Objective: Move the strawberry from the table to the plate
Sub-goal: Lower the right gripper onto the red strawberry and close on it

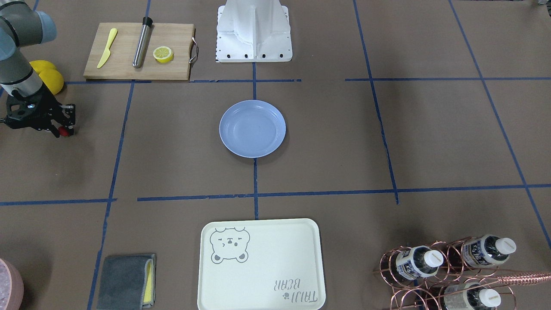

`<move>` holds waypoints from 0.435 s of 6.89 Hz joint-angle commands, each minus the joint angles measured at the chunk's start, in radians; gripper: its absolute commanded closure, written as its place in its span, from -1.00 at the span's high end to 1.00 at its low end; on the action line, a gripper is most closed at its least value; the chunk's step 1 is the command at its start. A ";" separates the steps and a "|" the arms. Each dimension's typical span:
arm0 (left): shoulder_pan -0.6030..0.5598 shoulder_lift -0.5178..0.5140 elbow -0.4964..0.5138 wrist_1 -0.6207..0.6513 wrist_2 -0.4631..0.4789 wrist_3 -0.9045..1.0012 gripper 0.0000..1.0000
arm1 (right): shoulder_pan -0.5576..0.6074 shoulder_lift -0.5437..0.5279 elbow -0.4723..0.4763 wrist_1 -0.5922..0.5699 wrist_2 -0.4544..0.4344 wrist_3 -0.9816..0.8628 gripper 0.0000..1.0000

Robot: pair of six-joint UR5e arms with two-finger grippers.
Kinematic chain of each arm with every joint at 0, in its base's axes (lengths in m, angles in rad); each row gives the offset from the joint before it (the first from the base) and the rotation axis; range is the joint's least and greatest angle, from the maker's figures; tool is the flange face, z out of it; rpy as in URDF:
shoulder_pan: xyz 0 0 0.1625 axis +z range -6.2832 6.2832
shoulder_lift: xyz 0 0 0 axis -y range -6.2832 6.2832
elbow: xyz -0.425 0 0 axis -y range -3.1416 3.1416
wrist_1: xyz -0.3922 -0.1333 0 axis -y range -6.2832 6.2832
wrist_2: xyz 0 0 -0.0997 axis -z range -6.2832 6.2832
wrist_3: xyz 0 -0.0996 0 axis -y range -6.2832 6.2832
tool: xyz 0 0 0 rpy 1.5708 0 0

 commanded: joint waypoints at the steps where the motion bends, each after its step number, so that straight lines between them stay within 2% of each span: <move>1: 0.000 0.000 -0.001 0.000 0.000 0.000 1.00 | -0.003 0.026 0.027 0.005 0.004 0.024 -1.00; 2: 0.000 0.000 0.000 0.000 0.000 0.000 1.00 | -0.008 0.107 0.068 -0.021 0.010 0.135 -1.00; 3: 0.000 -0.001 0.000 0.000 0.000 0.000 1.00 | -0.018 0.234 0.096 -0.141 0.011 0.189 -1.00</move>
